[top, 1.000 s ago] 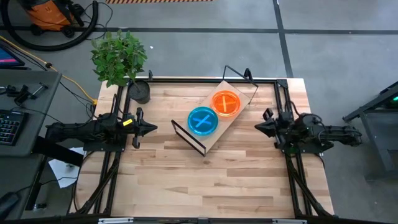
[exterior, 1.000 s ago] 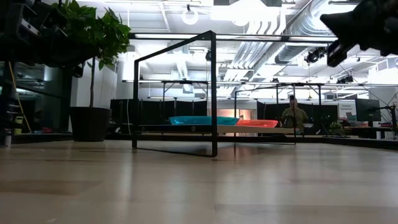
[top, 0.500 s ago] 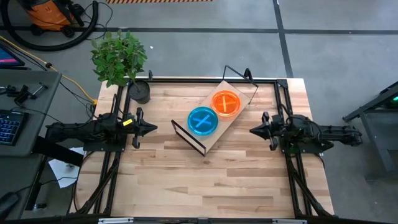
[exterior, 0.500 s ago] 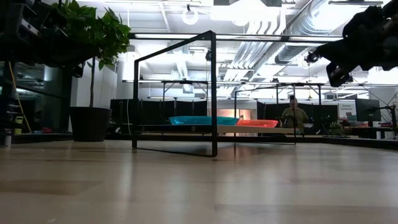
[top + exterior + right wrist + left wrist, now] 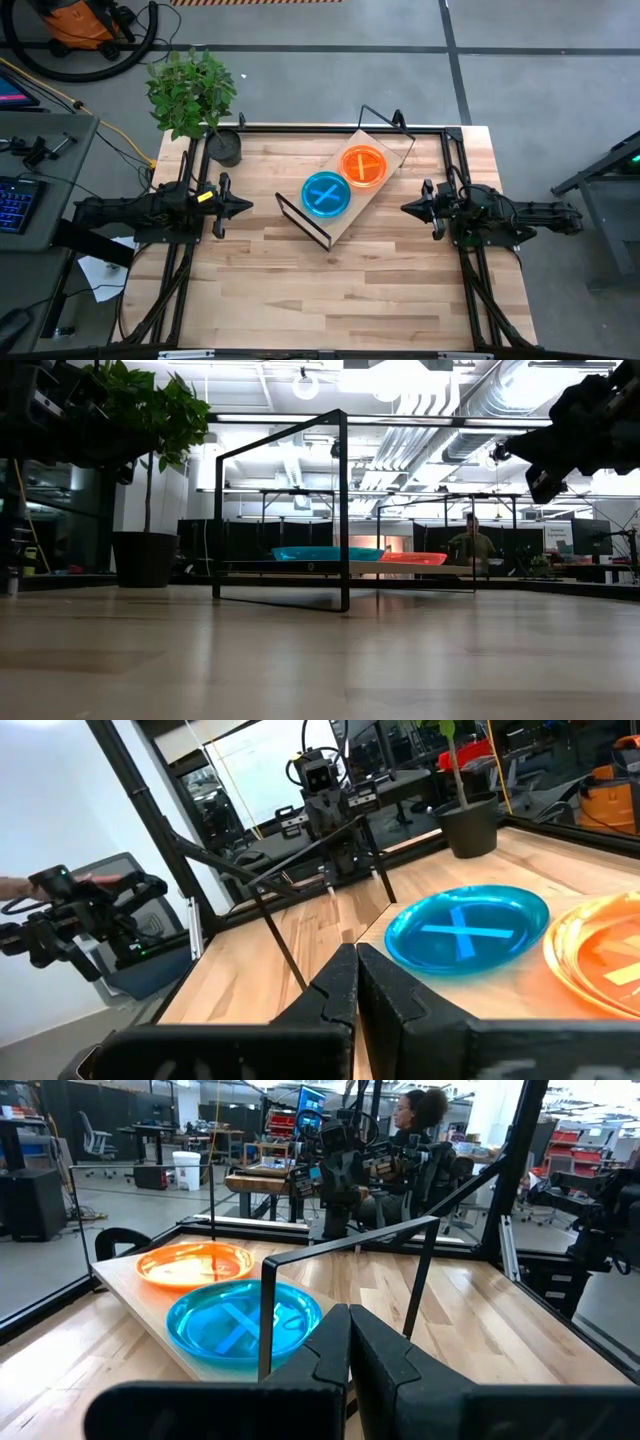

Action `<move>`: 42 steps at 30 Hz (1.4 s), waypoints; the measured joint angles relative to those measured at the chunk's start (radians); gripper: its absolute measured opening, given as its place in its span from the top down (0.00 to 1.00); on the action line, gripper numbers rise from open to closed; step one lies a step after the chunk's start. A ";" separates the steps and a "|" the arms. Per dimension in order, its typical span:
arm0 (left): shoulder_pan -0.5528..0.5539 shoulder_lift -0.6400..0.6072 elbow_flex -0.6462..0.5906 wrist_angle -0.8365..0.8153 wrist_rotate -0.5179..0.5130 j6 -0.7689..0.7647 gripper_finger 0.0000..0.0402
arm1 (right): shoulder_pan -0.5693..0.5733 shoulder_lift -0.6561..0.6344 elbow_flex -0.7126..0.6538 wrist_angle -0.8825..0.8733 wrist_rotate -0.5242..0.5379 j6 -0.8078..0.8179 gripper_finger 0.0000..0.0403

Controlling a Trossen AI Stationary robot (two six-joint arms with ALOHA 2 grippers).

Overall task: Place and stack plates onto a shelf
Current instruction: Return to Home Position

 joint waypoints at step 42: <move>-0.036 -0.002 0.000 0.001 0.000 0.000 1.00 | 0.000 -0.006 0.000 0.000 0.000 0.000 1.00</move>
